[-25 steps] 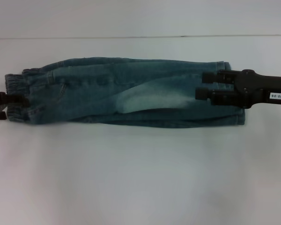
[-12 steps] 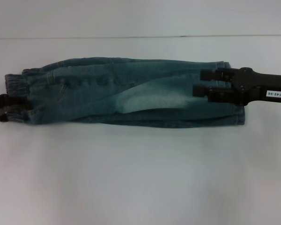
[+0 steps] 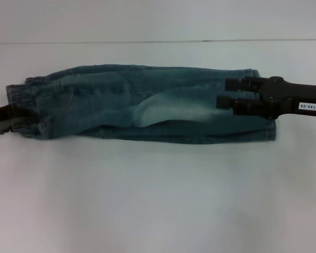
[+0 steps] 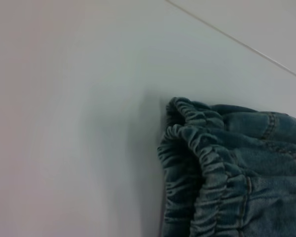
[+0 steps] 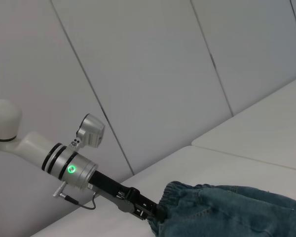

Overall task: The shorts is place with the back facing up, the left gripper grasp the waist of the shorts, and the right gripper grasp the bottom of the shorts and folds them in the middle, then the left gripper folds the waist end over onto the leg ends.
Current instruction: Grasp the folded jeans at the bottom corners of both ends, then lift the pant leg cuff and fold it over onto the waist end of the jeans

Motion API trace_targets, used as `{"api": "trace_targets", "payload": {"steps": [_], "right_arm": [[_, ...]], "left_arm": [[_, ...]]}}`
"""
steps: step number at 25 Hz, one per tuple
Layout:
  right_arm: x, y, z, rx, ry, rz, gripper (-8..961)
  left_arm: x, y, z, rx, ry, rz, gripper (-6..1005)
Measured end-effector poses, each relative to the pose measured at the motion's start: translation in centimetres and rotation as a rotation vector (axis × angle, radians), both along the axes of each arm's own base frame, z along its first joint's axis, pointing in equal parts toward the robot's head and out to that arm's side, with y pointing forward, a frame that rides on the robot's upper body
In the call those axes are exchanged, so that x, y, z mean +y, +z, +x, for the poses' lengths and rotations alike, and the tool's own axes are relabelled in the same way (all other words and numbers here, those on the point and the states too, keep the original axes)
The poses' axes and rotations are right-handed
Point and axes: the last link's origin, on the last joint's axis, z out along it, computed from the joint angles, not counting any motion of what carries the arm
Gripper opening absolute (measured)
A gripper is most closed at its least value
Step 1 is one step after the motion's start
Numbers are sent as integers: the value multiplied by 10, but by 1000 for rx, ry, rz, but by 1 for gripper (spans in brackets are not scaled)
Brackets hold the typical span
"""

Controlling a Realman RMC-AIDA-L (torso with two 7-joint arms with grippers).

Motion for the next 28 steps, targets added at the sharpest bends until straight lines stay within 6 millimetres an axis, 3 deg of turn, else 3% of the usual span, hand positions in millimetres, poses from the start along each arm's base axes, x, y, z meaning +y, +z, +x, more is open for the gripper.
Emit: {"api": "trace_targets", "payload": {"steps": [4,14,19,23,28], "right_arm": [[0,0,1,-2,-4,4,797],[2,-1,2,-7,-15,11,795],[5,-7,2,-16,-34,23,794],[8,-14,2,-31,-44,42,677],[16,-30,3,-53,-67,127,551]], "left_arm": [[1,-1,1,3,-4,0,540],[2,-1,3,11,-30,-8,302],[1,-1,3,14,-46,2,136],[3,1,8,-4,-69,11,53],[10,6,26,-45,-126,12,44]]}}
